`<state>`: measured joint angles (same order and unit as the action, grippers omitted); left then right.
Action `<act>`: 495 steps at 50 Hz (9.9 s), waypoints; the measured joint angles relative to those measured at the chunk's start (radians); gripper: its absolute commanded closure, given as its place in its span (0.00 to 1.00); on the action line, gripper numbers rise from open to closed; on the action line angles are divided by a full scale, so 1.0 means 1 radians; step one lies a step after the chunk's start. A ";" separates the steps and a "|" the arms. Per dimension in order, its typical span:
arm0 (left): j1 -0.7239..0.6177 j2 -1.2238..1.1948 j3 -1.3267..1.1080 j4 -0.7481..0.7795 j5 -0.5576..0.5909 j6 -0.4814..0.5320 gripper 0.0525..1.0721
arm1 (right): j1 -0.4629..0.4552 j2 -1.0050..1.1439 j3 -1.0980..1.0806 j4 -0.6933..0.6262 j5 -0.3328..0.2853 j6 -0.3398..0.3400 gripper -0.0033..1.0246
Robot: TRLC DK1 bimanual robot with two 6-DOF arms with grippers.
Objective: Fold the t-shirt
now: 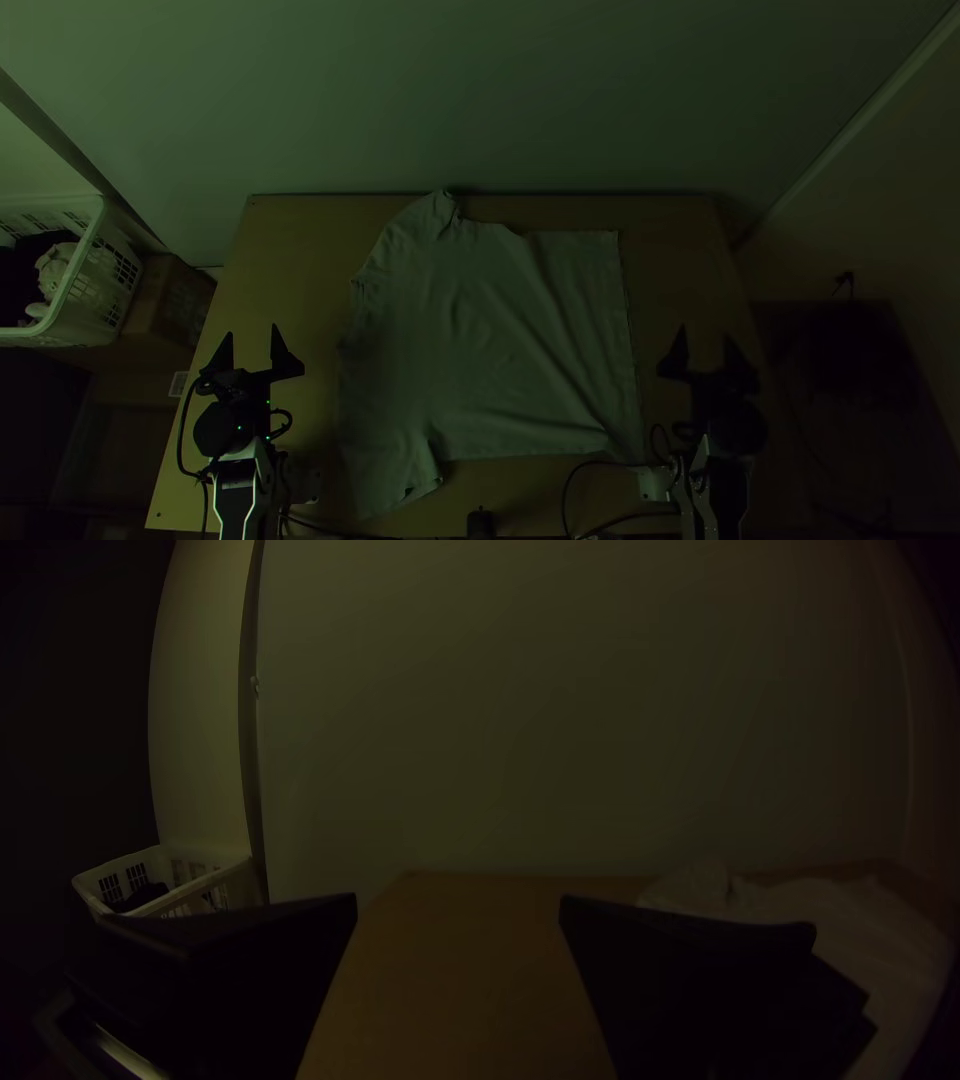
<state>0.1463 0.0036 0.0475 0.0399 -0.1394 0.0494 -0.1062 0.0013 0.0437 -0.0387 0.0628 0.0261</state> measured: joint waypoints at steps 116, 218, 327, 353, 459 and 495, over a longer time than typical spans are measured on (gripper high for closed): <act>-0.064 0.316 0.316 0.023 0.026 0.022 0.05 | 0.126 0.158 0.152 0.241 -0.019 -0.057 0.04; -0.300 1.917 1.832 -0.504 0.064 -0.088 0.07 | 0.230 1.622 1.362 -0.208 0.046 0.001 0.04; -0.368 2.444 2.216 -0.687 0.102 -0.056 0.98 | 0.289 1.799 1.371 -0.316 0.046 0.109 0.04; -0.334 2.430 2.216 -0.732 0.106 -0.056 0.98 | 0.284 2.053 1.674 -0.562 0.046 0.185 0.06; -0.229 2.317 2.186 -0.756 0.167 -0.070 0.98 | 0.250 2.415 2.240 -0.775 0.080 0.219 0.97; -0.229 2.003 1.761 -0.662 0.182 -0.079 0.98 | 0.250 2.363 2.145 -0.891 0.084 0.178 0.97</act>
<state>-0.0822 2.0068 1.8080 -0.6220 0.0425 -0.0299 0.1436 2.3646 2.1891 -0.9298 0.1467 0.2039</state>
